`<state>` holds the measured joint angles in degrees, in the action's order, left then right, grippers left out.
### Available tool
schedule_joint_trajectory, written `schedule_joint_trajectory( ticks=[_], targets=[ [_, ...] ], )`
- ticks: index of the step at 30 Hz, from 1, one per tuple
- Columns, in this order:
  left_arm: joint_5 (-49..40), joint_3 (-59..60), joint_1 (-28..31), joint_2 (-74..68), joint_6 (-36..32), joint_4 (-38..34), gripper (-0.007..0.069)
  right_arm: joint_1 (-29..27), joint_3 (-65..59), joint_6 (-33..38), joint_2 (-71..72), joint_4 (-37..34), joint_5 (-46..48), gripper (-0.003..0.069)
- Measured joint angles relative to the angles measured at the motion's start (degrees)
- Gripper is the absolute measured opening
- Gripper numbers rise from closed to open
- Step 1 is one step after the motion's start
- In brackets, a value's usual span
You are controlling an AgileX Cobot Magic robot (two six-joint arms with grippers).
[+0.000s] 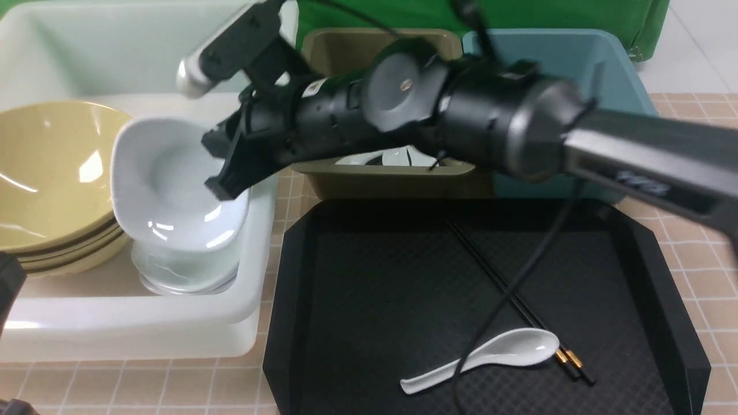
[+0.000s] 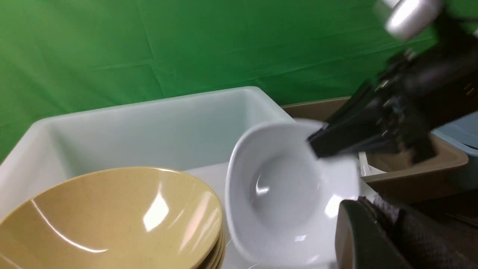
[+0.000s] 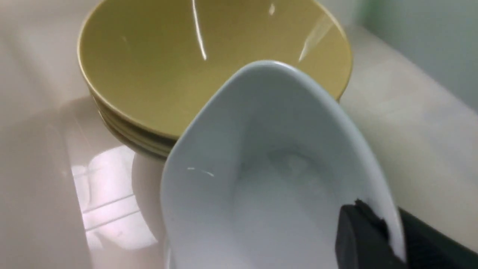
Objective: On brown table put chopsticks spoon bowls plates into blue grey white boxes.
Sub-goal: 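Place the white bowl into the white bin on top of the stacked bowls with the right gripper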
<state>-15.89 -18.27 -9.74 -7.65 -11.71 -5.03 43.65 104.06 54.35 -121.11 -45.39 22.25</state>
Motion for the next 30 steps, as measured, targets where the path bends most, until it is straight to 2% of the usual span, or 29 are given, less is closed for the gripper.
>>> schedule_joint_trajectory(
  ticks=[6,9,13,15,18,23,28,30],
  targets=[
    [0.00,0.00,0.00,0.00,0.00,0.00,0.0006,0.10,3.03,0.53,-4.42,0.10,1.29,0.0087],
    [0.00,0.00,0.00,0.00,0.06,0.00,0.0006,0.10,3.20,0.57,-4.48,0.78,1.29,0.0116],
    [0.00,0.00,0.00,0.00,0.06,0.00,0.0006,0.10,3.25,0.52,-4.41,1.51,1.28,0.0234],
    [0.00,0.10,0.00,0.00,0.06,0.00,0.0006,0.10,3.25,0.34,-3.89,1.90,2.15,0.0326],
    [0.00,0.39,0.00,0.00,0.19,0.00,0.0006,0.04,3.25,0.34,-1.99,3.42,4.63,0.0405],
    [0.66,1.21,0.00,0.00,0.23,0.00,0.0006,-1.39,3.20,-0.97,6.45,9.55,10.26,0.0437],
    [1.06,1.22,0.00,0.00,0.23,0.00,0.0006,-6.32,3.25,-8.31,18.48,17.28,18.02,0.0430],
    [1.25,1.22,0.00,0.00,0.23,-0.42,0.0006,-10.11,3.30,-14.36,23.39,22.40,23.77,0.0419]
  ],
)
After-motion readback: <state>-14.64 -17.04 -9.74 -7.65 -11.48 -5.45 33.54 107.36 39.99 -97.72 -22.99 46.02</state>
